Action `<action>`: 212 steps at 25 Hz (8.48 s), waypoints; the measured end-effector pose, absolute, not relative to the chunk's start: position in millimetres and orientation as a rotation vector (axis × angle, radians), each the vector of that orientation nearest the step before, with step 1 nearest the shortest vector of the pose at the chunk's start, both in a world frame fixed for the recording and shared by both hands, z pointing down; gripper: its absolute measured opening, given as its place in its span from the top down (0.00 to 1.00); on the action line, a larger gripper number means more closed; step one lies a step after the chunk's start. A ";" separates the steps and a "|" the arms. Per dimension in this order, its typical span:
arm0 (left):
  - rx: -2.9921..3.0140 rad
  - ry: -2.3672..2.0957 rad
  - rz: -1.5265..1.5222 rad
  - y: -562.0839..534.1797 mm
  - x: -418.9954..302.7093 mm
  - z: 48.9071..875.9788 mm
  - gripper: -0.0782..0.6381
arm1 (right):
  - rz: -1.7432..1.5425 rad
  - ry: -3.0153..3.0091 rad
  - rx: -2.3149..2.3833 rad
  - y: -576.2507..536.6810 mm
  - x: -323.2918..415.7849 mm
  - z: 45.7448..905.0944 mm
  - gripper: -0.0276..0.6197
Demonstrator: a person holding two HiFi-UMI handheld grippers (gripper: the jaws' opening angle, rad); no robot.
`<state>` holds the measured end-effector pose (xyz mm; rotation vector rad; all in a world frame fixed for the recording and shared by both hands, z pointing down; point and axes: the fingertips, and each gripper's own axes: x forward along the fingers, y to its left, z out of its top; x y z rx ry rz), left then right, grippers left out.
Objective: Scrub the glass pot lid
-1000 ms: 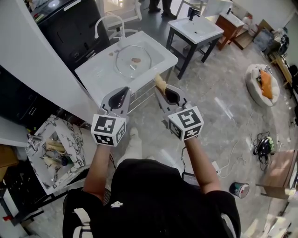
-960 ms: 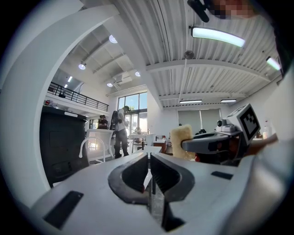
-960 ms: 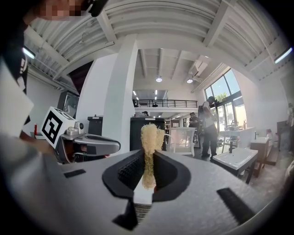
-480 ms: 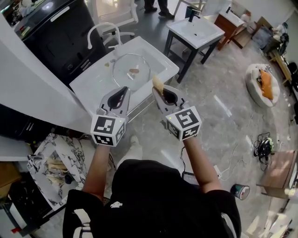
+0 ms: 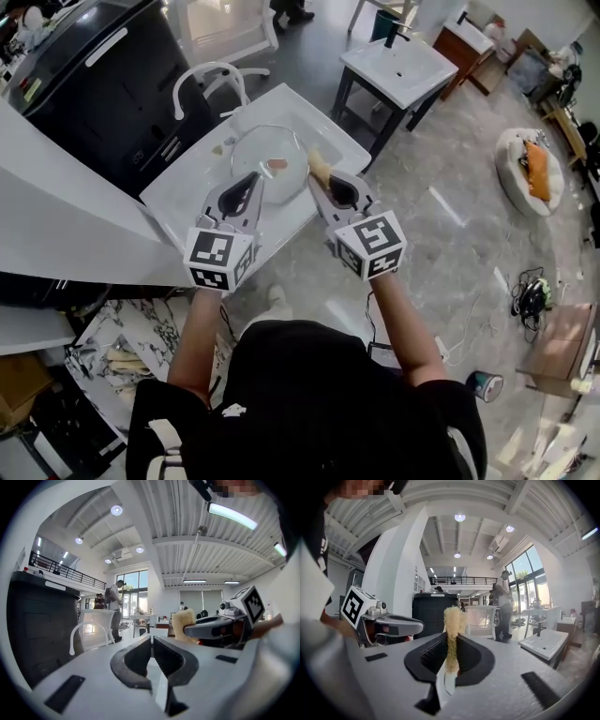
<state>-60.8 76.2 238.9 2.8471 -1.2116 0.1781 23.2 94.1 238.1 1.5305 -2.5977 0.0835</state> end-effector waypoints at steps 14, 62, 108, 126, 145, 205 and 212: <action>2.817 -1.142 0.178 -3.8 -87.2 261.3 0.87 | 0.129 -2.543 1.530 14.4 -4.7 259.9 0.93; 2.438 -1.164 0.490 -153.5 -39.2 430.8 0.87 | 0.410 -2.450 1.134 -158.8 55.0 407.4 0.93; 2.441 -0.896 1.288 -171.7 -74.3 593.3 0.52 | 0.661 -2.263 0.953 -165.9 57.6 547.6 0.93; 2.523 -0.843 1.500 -186.7 -68.4 620.4 0.46 | 0.694 -2.233 0.948 -158.4 68.0 566.4 0.93; 2.565 -0.889 1.552 -187.6 -69.7 624.5 0.47 | 0.716 -2.222 0.933 -153.7 66.8 577.3 0.93; 2.556 -0.906 1.537 -188.1 -70.1 624.2 0.47 | 0.597 -2.123 0.869 -231.0 49.5 609.4 0.93; 2.554 -0.907 1.538 -187.9 -69.9 623.1 0.47 | 0.574 -2.151 0.824 -229.6 33.2 606.7 0.93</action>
